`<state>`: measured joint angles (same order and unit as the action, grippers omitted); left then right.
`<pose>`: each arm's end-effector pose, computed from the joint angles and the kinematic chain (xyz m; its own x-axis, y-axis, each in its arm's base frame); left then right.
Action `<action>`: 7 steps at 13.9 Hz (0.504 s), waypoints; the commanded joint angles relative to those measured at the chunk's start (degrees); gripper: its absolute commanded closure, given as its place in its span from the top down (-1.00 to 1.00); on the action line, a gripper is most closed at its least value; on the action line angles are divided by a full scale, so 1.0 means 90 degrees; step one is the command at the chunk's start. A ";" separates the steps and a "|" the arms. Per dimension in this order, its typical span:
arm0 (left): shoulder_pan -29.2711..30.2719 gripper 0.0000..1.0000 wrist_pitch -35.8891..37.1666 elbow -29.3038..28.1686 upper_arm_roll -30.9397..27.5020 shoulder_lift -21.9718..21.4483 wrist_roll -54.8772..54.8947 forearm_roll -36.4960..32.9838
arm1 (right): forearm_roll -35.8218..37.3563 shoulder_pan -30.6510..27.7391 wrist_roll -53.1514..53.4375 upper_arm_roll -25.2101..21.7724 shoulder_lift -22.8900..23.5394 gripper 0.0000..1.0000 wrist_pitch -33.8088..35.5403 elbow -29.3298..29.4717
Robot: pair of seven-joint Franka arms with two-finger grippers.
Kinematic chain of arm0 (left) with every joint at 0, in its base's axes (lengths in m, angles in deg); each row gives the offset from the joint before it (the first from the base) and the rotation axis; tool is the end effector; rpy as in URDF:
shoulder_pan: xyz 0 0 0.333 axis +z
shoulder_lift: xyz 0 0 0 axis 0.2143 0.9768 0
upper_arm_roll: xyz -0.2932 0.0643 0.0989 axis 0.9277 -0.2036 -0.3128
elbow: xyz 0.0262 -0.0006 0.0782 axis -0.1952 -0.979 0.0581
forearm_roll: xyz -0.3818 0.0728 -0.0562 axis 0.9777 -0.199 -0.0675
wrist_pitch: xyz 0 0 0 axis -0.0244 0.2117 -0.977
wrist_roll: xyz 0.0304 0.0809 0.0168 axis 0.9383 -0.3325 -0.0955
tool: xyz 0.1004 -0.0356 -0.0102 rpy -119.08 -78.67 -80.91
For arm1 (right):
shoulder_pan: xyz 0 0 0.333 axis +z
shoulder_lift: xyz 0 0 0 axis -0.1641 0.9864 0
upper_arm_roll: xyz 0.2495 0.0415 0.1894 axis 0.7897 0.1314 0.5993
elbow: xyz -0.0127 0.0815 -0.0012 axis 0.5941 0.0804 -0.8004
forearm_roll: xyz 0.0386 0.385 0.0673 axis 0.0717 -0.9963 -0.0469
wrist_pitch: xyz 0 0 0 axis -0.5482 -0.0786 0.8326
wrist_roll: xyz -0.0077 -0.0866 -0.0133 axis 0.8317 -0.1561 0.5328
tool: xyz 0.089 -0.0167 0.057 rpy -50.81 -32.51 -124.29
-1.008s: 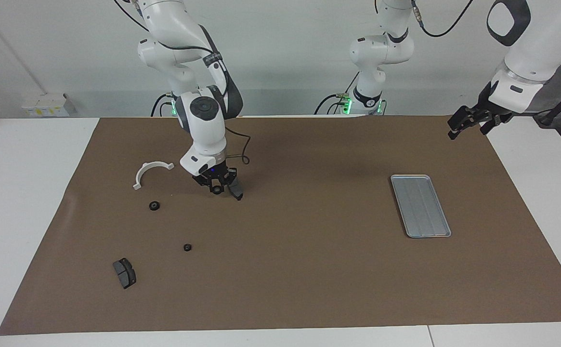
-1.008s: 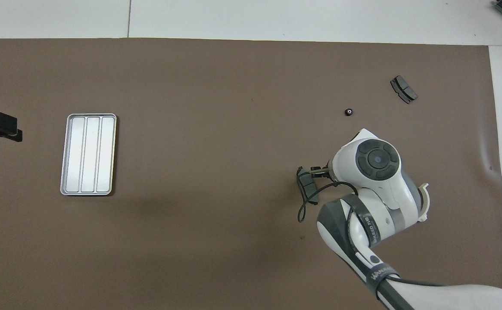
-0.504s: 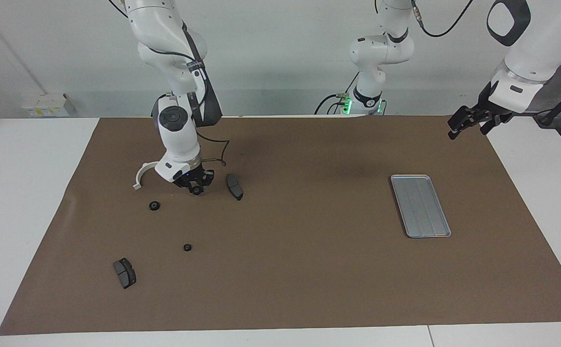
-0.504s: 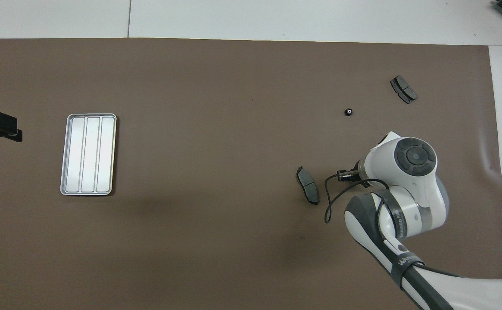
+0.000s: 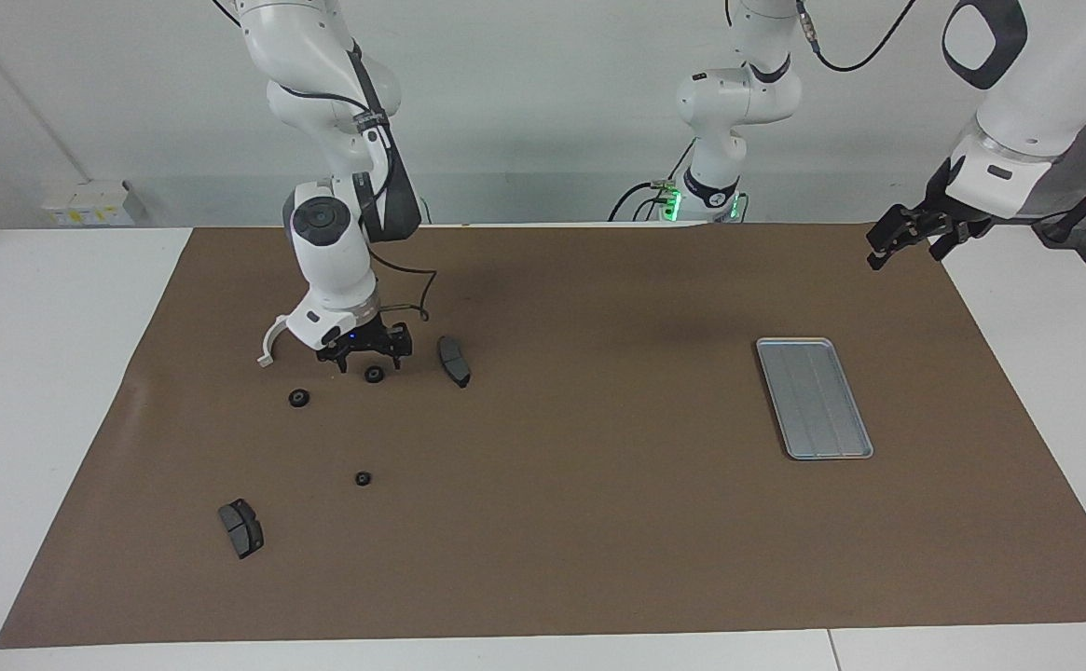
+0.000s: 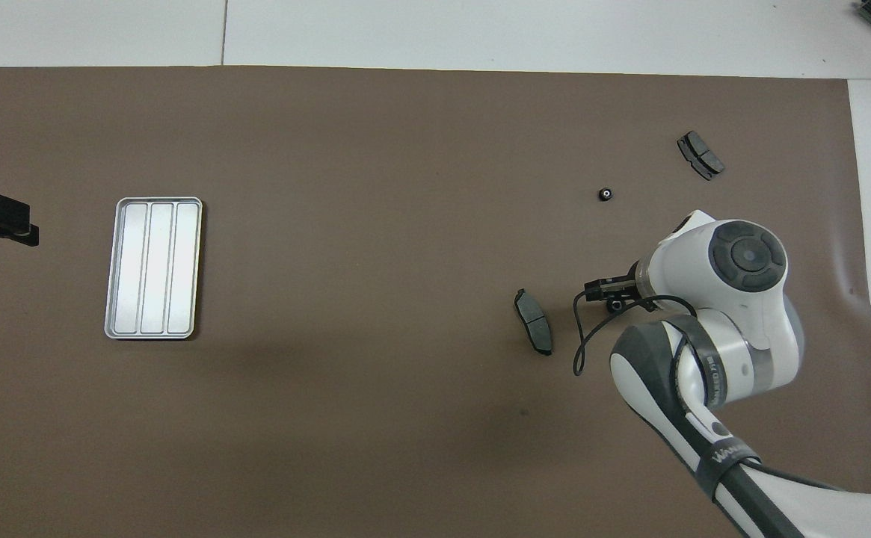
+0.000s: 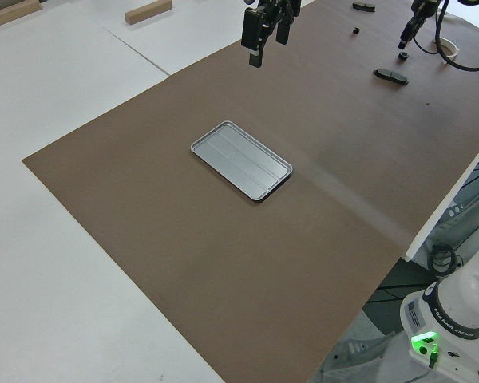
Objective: Place bearing gear from tray to pile
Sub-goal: 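Release the bearing beside the others and lift the right gripper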
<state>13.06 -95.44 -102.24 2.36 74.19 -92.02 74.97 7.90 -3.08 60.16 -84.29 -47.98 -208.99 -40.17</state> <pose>0.5622 0.0177 0.6145 0.9949 0.0864 -0.0518 0.0863 -0.9963 -0.0037 0.5387 0.1025 0.3535 0.9979 0.0624 0.0171 0.0614 -0.9967 0.0535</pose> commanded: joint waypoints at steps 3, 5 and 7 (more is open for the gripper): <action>0.0012 1.00 -0.0085 -0.0111 0.0021 -0.0113 0.0015 -0.0126 | -0.0169 -0.0404 -0.0166 0.0018 -0.0254 1.00 0.1838 0.1717; 0.0012 1.00 -0.0085 -0.0111 0.0021 -0.0113 0.0015 -0.0126 | -0.0246 -0.0433 -0.0156 0.0009 -0.0323 1.00 0.2443 0.2400; 0.0012 1.00 -0.0085 -0.0111 0.0021 -0.0113 0.0015 -0.0126 | -0.0393 -0.0579 -0.0146 -0.0001 -0.0333 1.00 0.2923 0.3026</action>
<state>13.06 -95.44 -102.24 2.36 74.19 -92.02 74.97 6.26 -6.59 60.16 -84.68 -51.83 -186.48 -18.18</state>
